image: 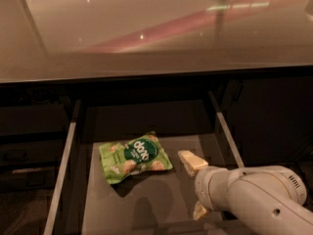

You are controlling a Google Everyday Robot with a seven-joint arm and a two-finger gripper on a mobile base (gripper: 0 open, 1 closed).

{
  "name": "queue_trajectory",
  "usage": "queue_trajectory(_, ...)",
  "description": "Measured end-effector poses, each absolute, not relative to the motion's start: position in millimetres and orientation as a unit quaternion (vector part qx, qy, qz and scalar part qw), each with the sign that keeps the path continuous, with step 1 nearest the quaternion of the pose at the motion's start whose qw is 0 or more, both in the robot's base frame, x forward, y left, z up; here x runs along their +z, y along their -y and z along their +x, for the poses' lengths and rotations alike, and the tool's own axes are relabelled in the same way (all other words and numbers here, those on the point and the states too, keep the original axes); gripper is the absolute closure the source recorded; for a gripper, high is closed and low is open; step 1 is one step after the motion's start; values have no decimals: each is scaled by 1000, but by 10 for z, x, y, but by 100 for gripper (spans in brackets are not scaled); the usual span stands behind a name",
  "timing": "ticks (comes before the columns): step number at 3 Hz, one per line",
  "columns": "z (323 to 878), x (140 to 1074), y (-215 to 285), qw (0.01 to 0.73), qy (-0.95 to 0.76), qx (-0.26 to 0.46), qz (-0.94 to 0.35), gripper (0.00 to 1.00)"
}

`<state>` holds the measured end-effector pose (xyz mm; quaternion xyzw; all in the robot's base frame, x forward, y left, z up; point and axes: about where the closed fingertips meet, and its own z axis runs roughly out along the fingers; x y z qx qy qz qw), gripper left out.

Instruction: Open top drawer

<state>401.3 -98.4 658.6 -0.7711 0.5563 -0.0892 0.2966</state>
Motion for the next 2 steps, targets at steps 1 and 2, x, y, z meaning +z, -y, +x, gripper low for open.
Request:
queue_trajectory(1, 3852, 6553, 1072, 268, -565, -105, -774, 0)
queue_trajectory(2, 3852, 6553, 1072, 268, -565, -105, -774, 0)
